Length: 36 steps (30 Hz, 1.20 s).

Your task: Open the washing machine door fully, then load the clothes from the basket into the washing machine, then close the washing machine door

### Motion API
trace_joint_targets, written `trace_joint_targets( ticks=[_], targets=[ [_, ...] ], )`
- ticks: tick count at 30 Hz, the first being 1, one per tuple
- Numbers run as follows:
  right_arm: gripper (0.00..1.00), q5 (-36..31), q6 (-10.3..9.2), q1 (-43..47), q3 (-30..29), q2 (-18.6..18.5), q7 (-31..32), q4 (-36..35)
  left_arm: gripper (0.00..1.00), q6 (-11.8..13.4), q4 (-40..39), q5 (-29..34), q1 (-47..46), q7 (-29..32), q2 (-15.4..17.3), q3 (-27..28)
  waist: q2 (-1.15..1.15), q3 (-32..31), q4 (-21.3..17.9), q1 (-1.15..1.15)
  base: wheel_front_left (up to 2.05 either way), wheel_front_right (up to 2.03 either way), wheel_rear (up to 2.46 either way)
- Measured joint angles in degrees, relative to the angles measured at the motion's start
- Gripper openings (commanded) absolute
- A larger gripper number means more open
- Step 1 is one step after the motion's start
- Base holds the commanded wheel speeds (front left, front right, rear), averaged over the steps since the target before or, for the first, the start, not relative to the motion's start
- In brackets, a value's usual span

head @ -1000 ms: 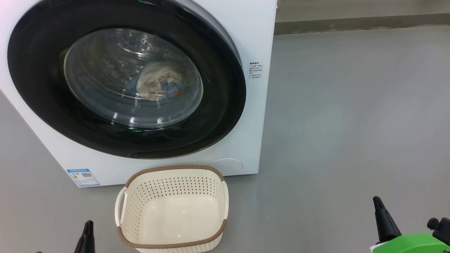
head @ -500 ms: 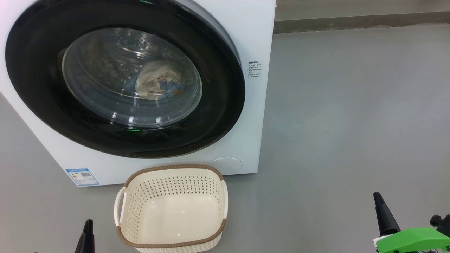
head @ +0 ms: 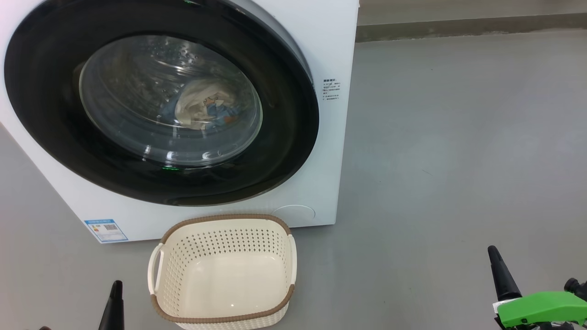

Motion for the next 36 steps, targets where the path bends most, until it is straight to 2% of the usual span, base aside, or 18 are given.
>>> trace_joint_targets(
  ticks=[36],
  targets=[
    [0.00,15.91,-0.01,-2.44,-3.38,1.82,5.93,-0.80,0.00,0.00,-1.30,-16.33,-2.10,6.01,-3.44,2.96,0.00,0.56,-0.41,0.00,0.00,0.00,0.00]
  ],
)
